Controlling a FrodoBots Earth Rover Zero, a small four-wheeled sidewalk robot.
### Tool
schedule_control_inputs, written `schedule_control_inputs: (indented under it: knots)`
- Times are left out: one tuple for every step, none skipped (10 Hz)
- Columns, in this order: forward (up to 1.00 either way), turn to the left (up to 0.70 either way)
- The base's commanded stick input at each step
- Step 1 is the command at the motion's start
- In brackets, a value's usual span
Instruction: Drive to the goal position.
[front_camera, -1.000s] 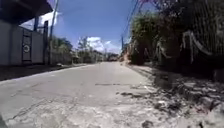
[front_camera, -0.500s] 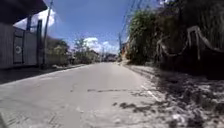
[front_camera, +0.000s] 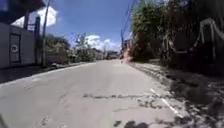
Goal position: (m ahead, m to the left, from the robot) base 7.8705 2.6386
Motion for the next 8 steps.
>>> schedule_control_inputs:
  knots:
    - [0.85,0.07]
    - [0.85,0.04]
    - [0.85,0.04]
    - [0.85,-0.09]
    - [0.85,-0.27]
    - [0.85,-0.33]
    - [0.85,-0.34]
    - [0.85,-0.34]
